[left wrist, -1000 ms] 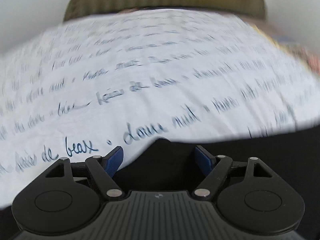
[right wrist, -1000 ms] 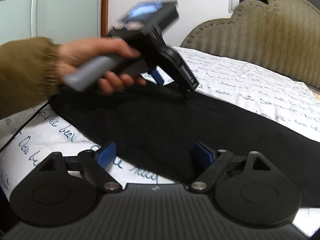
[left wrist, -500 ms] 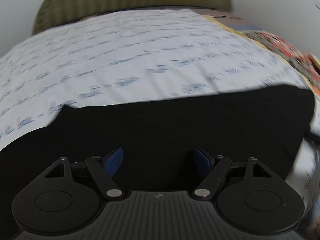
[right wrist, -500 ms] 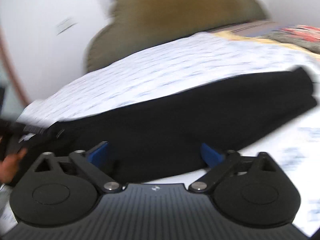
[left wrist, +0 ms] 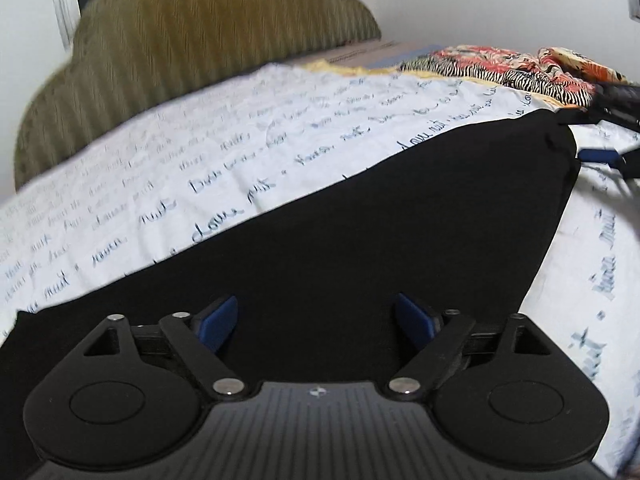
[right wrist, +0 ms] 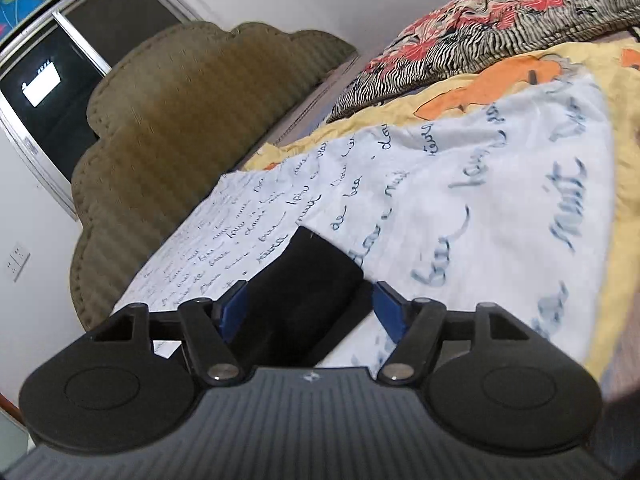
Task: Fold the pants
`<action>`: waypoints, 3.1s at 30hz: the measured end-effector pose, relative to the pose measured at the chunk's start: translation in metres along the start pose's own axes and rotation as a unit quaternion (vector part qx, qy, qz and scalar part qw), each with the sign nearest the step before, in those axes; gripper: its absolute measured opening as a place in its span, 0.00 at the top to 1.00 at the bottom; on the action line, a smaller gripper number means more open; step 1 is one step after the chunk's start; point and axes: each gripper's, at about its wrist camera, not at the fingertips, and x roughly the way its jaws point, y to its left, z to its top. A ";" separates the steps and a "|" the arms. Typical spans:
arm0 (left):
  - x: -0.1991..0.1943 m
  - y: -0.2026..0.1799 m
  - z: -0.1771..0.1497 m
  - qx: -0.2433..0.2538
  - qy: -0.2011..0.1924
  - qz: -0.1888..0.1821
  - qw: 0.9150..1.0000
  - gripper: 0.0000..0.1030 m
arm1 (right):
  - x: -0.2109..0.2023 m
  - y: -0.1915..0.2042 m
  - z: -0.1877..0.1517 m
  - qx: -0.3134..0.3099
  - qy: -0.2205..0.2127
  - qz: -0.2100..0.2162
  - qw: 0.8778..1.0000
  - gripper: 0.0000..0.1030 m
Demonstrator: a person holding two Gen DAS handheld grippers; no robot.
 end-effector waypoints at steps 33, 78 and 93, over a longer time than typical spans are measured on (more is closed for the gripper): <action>0.001 0.013 -0.008 -0.046 -0.018 -0.019 0.999 0.05 | 0.034 -0.019 -0.007 0.112 0.005 0.009 0.994 0.90; -0.113 0.176 -0.062 -0.116 0.023 0.268 0.956 0.05 | -0.060 0.301 -0.236 -0.514 0.100 0.228 0.821 0.76; -0.176 0.239 -0.105 -0.201 0.009 0.263 0.944 0.05 | -0.062 0.299 -0.287 -0.616 0.127 0.125 0.768 0.57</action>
